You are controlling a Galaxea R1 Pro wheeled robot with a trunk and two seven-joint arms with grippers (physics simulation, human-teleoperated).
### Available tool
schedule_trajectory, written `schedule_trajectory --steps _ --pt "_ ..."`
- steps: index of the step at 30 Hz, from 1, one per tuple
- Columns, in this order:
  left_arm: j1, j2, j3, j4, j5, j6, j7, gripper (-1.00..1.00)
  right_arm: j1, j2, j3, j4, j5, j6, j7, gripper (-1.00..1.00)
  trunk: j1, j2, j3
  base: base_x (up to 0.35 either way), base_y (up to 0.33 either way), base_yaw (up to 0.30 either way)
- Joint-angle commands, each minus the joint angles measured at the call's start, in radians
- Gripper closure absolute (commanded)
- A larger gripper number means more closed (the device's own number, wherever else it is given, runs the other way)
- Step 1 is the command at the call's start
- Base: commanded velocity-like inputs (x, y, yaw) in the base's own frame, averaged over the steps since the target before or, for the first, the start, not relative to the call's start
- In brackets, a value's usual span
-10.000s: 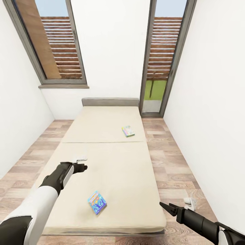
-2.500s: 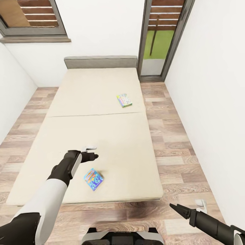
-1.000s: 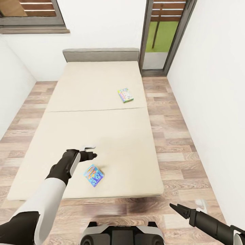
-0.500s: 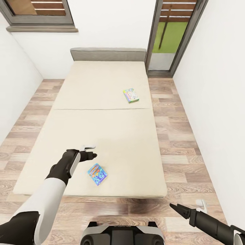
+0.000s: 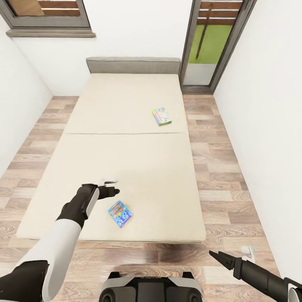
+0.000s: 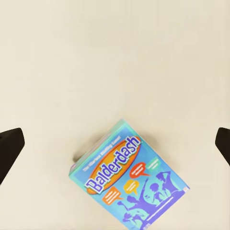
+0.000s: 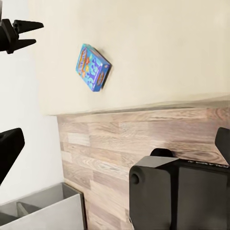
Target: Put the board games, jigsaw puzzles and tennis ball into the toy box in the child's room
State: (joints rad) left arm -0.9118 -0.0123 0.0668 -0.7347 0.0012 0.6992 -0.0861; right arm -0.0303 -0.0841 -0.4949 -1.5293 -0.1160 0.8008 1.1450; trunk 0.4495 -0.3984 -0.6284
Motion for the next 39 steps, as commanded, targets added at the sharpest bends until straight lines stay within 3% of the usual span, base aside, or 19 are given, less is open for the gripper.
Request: schedule_trajectory --steps 1,39 --pt "-0.001 -0.001 0.005 -0.002 0.000 0.006 -0.004 -1.00 0.000 0.000 -0.001 0.000 -0.003 0.006 0.001 -1.00 0.000 -0.002 -0.002 0.000 0.000 0.000" --pt "-0.001 -0.001 0.003 -0.006 -0.007 -0.033 -0.005 -1.00 0.000 0.000 -0.001 0.001 -0.004 0.005 0.001 -1.00 0.000 -0.002 -0.047 0.027 0.005 0.000"
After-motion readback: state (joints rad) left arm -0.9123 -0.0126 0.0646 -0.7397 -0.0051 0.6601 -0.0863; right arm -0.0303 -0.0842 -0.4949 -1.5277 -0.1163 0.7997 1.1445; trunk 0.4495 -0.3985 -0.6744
